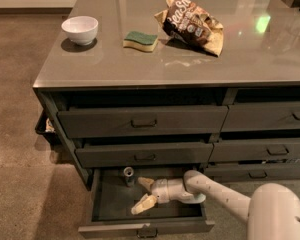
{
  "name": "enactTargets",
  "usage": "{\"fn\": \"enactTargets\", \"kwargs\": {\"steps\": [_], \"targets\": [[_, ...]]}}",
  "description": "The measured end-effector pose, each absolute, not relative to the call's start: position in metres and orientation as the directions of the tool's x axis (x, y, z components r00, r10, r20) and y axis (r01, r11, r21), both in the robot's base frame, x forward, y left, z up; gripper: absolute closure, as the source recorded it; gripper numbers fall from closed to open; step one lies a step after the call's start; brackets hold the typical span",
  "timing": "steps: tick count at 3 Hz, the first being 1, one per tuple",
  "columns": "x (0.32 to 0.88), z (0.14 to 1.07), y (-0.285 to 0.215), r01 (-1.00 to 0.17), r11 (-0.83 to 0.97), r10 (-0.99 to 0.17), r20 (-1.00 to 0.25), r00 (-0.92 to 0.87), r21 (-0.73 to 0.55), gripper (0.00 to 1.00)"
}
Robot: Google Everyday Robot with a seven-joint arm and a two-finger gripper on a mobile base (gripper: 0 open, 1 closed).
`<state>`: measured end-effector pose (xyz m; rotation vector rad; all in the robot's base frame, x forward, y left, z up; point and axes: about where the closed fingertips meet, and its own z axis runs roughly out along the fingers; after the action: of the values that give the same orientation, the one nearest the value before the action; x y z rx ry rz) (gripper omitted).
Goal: Pick redbull can from bottom drawer and place on counter
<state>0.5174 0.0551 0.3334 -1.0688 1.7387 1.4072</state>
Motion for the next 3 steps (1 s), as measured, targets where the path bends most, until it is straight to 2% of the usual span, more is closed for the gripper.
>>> {"fn": "enactTargets", "kwargs": {"steps": [1, 3], "targets": [[0.528, 0.32, 0.079, -0.902, 0.042, -0.108, -0.896, -0.431, 0.429, 0.0], [0.561, 0.287, 0.082, -0.895, 0.114, 0.004, -0.901, -0.434, 0.432, 0.0]]}}
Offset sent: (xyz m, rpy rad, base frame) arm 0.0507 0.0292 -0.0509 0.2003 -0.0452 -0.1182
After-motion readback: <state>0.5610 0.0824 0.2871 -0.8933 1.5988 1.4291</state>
